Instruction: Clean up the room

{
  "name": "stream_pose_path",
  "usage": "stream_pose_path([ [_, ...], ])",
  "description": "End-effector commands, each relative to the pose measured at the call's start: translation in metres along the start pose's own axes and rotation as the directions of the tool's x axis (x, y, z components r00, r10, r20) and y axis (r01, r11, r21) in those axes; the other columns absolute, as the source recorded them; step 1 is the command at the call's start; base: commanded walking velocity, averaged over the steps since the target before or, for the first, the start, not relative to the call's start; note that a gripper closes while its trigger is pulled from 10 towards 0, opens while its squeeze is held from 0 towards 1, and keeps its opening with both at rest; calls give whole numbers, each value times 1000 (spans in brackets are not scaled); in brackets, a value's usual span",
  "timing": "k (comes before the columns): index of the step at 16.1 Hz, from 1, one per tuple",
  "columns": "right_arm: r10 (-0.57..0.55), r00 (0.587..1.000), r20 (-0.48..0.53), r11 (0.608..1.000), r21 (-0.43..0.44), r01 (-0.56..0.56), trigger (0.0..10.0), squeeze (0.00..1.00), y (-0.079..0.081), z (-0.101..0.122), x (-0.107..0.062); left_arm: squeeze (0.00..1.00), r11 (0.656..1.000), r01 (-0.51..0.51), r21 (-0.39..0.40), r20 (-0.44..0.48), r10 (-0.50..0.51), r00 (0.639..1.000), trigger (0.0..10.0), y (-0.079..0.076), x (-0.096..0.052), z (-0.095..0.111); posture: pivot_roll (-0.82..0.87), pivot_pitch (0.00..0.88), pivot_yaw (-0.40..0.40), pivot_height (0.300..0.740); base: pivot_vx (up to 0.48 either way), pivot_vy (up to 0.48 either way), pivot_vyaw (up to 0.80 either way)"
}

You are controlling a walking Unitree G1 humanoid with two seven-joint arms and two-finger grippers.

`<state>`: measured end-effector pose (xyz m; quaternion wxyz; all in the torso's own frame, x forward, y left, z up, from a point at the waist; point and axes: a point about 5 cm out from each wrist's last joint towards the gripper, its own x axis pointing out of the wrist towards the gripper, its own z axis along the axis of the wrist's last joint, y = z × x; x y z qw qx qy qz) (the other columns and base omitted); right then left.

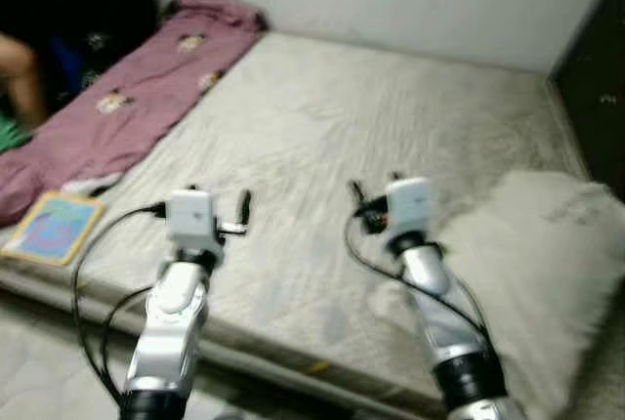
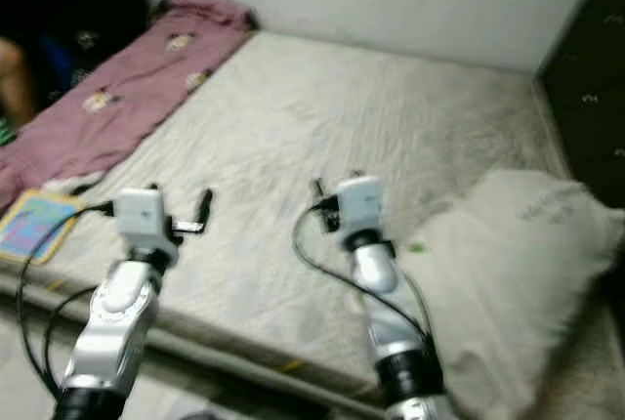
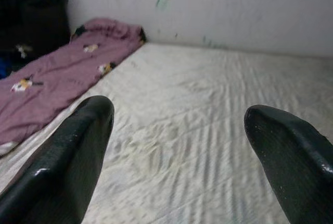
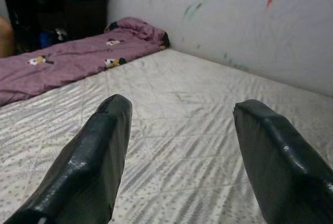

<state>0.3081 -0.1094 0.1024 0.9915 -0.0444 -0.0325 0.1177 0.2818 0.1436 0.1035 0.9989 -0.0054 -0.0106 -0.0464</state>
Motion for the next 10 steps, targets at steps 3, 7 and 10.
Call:
stream_pose_path([
  [3, -29, 999, -17, 1000, 5, 29, 10000, 0, -9, -1, 0, 0, 1000, 27, -11, -4, -27, 1000, 10000, -8, 1, 0, 36, 0, -4, 740, 0, -364, -533],
  [7, -28, 1000, -11, 1000, 3, 28, 10000, 0, -10, 0, 1, 0, 1000, 27, -15, -2, -27, 1000, 10000, -9, 1, 0, 36, 0, -5, 740, 0, -249, -600],
  [10, -25, 1000, -7, 1000, -1, 25, 10000, 0, -10, 1, 1, 0, 999, 19, -31, 5, -19, 1000, 10000, -9, 1, 1, 37, 0, -7, 740, 0, 0, 0],
])
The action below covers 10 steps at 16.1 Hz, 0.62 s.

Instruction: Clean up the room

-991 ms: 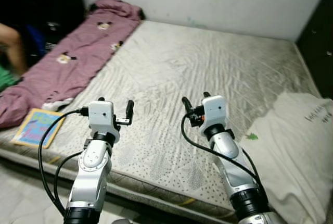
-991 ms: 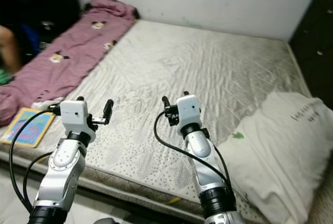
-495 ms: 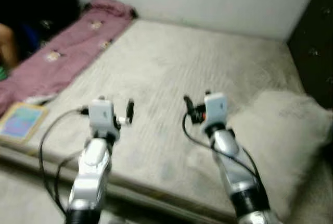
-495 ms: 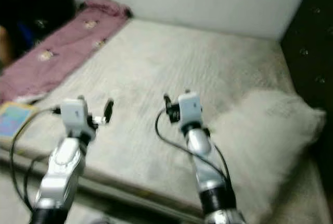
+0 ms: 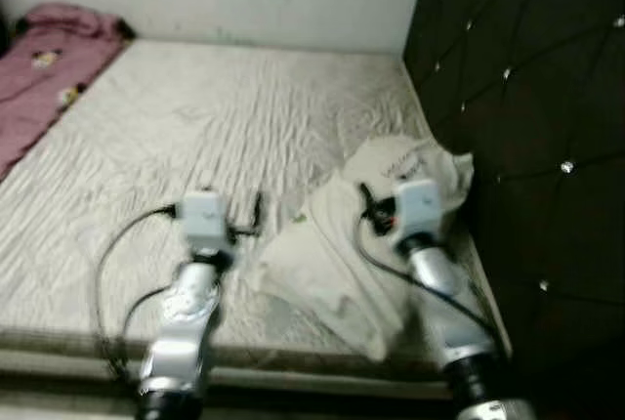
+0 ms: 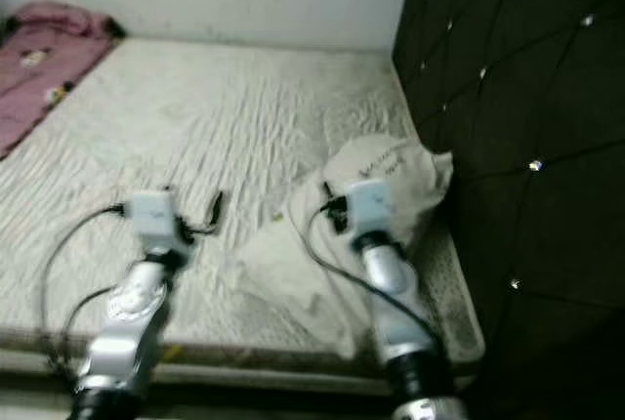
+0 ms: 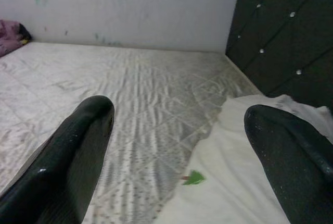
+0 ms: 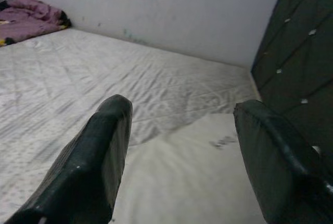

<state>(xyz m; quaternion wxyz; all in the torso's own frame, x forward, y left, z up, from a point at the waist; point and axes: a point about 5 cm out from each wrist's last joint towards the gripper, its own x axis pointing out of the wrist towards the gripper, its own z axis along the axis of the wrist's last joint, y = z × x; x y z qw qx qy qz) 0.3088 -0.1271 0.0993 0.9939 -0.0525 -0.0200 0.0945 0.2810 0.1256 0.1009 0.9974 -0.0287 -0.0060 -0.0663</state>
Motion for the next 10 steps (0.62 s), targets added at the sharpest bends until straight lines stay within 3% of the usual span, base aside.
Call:
stream_pose_path([
  [1, 21, 1000, 21, 1000, 13, -21, 10000, 0, 8, 6, 4, 0, 1000, -22, 17, 13, 22, 1000, 10000, 9, 0, 4, 39, 0, -10, 740, 0, 0, 0],
  [6, 22, 1000, 18, 1000, 21, -23, 10000, 0, 7, 6, 5, 0, 999, -29, 16, 20, 28, 999, 10000, 10, 0, 4, 41, 0, -12, 740, 0, 0, 0],
  [10, 17, 1000, 6, 999, 28, -17, 10000, 0, 7, 4, 5, 0, 999, -32, 35, 21, 31, 999, 10000, 10, 0, 4, 40, 0, -9, 740, 0, 0, -739],
])
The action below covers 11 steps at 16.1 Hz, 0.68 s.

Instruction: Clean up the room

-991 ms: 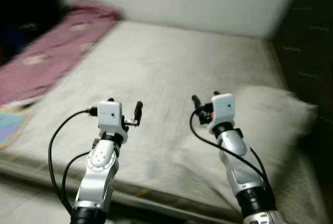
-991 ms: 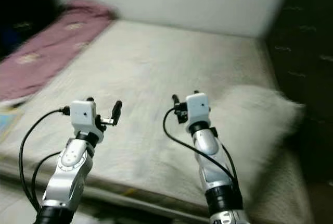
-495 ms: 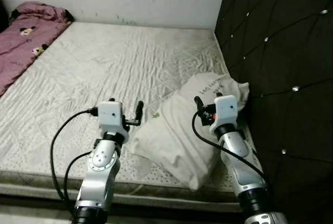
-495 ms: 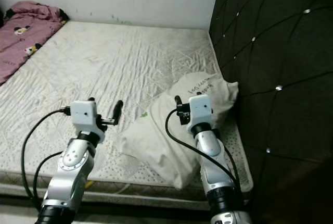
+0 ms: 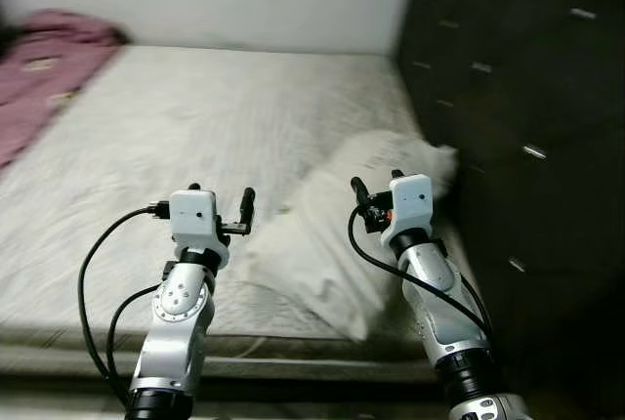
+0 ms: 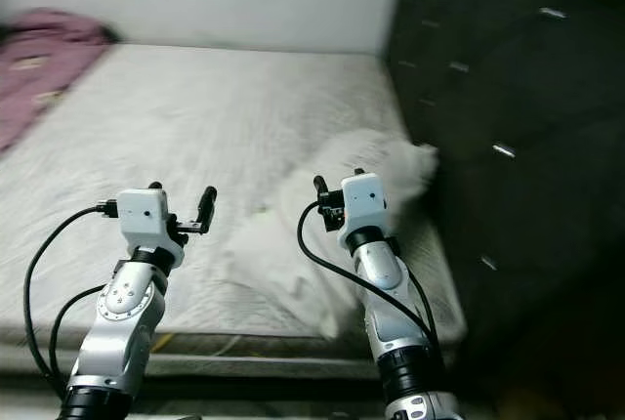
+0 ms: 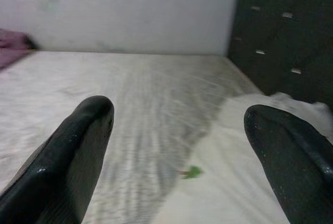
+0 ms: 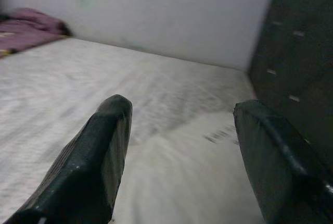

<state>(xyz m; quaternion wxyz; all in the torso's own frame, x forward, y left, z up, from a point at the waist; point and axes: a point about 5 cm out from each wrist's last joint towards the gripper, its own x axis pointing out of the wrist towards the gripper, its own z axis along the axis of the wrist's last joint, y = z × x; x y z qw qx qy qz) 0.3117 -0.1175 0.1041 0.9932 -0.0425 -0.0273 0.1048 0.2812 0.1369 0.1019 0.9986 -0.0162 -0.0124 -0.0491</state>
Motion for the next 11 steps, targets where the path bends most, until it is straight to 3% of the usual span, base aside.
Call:
stream_pose_path([
  [1, -3, 1000, -10, 1000, 7, 3, 10000, 0, -2, -2, 0, 0, 1000, 0, 12, 7, 0, 1000, 10000, -1, 1, 2, 40, 0, -9, 740, 0, 0, -800],
  [3, -3, 1000, -8, 1000, 4, 3, 10000, 0, -2, -1, 0, 0, 1000, 1, 4, 4, -1, 1000, 10000, -2, 1, 2, 39, 0, -8, 740, 0, -381, -800],
  [5, -2, 1000, -2, 1000, 1, 2, 10000, 0, -3, -1, 0, 0, 1000, 2, 3, 7, -2, 1000, 10000, -2, 2, 3, 39, 0, -10, 740, 0, -471, -213],
  [7, 0, 1000, 2, 1000, -3, 0, 10000, 0, -3, 0, 1, 0, 1000, -8, -23, 13, 8, 1000, 10000, -1, 2, 3, 40, 0, -13, 740, 0, 0, 0],
  [11, 1, 1000, 6, 1000, -8, -1, 10000, 0, -2, 1, 1, 0, 997, -73, 4, 1, 73, 997, 10000, 9, 2, 1, 40, 0, -12, 740, 0, 0, 0],
])
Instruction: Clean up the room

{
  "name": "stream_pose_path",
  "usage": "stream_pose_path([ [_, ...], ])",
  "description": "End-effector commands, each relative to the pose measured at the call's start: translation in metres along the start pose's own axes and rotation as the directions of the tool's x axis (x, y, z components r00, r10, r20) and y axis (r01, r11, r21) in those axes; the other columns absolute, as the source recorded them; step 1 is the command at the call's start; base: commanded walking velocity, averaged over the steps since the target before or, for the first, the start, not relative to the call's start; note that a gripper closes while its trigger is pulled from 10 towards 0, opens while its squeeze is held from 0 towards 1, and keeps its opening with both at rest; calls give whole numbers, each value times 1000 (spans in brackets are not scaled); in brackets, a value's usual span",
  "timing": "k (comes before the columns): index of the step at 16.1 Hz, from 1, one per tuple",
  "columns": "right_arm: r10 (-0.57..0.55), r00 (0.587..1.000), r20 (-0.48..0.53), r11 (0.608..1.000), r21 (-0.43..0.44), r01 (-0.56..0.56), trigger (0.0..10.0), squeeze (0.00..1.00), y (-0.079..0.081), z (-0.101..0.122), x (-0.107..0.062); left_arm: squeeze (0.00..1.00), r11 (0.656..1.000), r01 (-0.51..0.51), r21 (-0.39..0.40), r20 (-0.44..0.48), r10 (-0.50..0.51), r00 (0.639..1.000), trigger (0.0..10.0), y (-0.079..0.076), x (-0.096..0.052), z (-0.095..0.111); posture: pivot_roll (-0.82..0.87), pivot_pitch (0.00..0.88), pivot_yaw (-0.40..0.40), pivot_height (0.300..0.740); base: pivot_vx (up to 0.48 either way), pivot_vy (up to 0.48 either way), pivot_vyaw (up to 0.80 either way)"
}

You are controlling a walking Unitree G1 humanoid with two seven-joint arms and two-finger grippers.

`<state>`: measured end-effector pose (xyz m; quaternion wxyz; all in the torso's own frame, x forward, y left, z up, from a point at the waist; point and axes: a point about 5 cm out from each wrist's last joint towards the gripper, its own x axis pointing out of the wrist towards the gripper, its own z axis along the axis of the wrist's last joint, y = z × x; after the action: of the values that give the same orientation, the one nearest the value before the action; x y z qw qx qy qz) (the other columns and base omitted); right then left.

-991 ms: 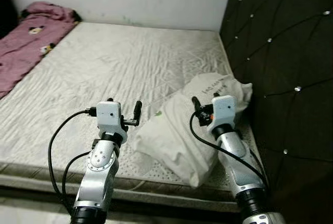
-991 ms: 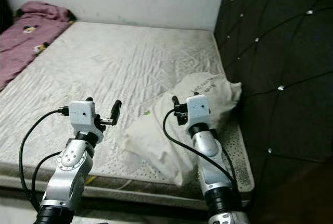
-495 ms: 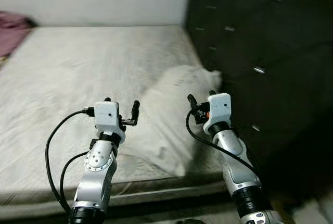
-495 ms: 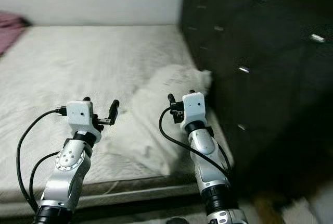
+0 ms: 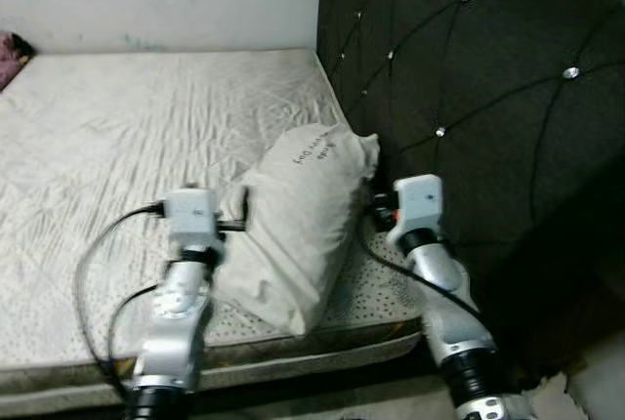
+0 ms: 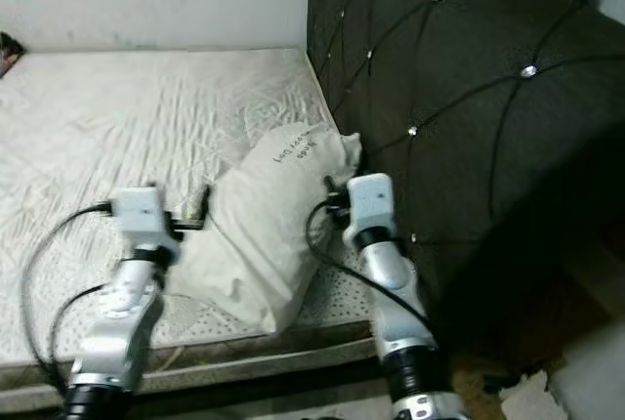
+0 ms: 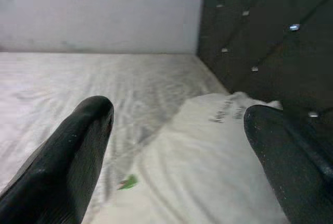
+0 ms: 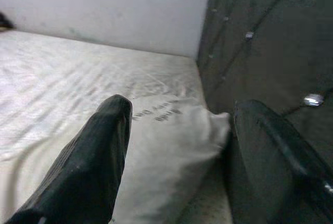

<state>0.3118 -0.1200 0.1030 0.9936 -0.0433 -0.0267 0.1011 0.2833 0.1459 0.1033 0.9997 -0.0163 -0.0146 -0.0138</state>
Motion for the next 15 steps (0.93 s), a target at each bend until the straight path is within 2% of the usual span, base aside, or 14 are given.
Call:
stream_pose_path([
  [1, 11, 1000, 10, 1000, -1, -11, 10000, 0, 1, 2, 1, 0, 1000, -15, 18, -6, 16, 1000, 10000, 1, 1, -1, 40, 0, -12, 740, 0, 0, 0],
  [3, 12, 1000, 15, 1000, -4, -12, 10000, 0, 1, 2, 0, 0, 994, 4, 106, 37, -8, 999, 10000, 2, 1, 4, 40, 0, -10, 740, 0, 0, 0],
  [5, 35, 999, 23, 999, -28, -34, 10000, 0, 3, 3, -1, 0, 989, -8, 149, 73, -3, 997, 10000, 5, -1, 8, 40, 0, -9, 740, 0, 0, 0],
  [7, 39, 999, 28, 999, -33, -38, 10000, 0, 4, 4, -2, 0, 987, -17, 160, 73, 5, 997, 10000, 8, -4, 7, 44, 0, -10, 740, 0, 0, 800],
  [8, 27, 999, 21, 999, -18, -27, 10000, 0, 3, 3, -3, 0, 984, -74, 159, 42, 68, 997, 10000, 15, -5, 3, 45, 0, -10, 740, 0, 0, 0],
  [9, 23, 1000, 21, 1000, -16, -22, 10000, 0, 3, 3, -3, 0, 989, -53, 136, 34, 49, 998, 10000, 15, -5, 3, 47, 0, -9, 740, 0, 0, 0],
  [11, 7, 1000, 18, 1000, 2, -7, 10000, 0, 1, 3, -6, 0, 989, -61, 137, 11, 60, 998, 10000, 17, -11, 2, 48, 0, -3, 740, 0, 0, 0],
  [15, 3, 1000, 7, 1000, 18, -3, 10000, 0, 2, 0, -11, 0, 994, -7, 112, 5, 7, 1000, 10000, 17, -18, 3, 47, 6, 0, 740, 0, 0, 0],
])
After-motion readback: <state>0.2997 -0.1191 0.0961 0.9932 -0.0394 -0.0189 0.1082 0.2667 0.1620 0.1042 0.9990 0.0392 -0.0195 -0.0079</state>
